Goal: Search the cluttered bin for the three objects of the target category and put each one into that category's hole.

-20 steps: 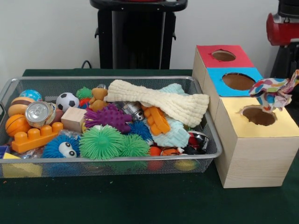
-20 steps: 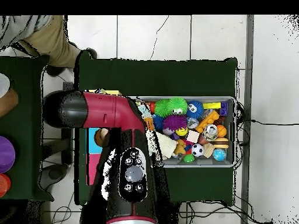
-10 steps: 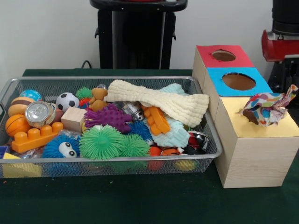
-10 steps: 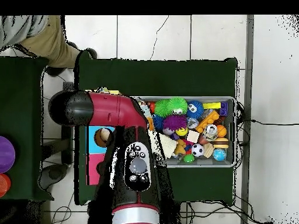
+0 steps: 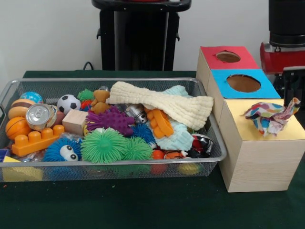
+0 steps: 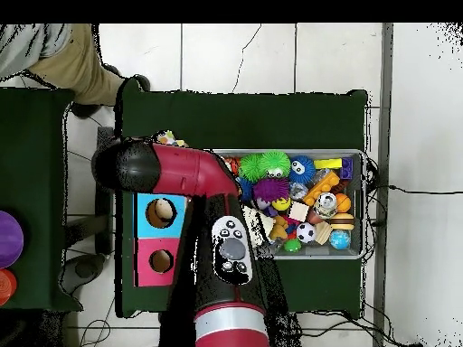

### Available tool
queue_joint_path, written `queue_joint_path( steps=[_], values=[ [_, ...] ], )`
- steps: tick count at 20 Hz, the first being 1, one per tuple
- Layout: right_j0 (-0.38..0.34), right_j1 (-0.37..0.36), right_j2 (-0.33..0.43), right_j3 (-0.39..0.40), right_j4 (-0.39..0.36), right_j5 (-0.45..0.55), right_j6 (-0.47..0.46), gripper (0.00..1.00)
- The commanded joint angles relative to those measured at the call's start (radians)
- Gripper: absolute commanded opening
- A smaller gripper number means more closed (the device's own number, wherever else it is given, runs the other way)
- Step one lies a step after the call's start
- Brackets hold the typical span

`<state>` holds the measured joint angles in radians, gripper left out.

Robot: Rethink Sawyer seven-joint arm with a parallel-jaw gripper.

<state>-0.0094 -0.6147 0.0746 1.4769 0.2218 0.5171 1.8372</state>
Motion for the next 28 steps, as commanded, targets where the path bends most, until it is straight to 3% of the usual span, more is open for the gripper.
queue_joint_path(
  steps=[1, 28],
  values=[
    [-0.06, 0.039, 0.131, 0.168, -0.029, -0.141, 0.072, 0.0],
    [-0.061, 0.015, 0.156, 0.279, -0.01, -0.27, 0.155, 0.0]
  ],
)
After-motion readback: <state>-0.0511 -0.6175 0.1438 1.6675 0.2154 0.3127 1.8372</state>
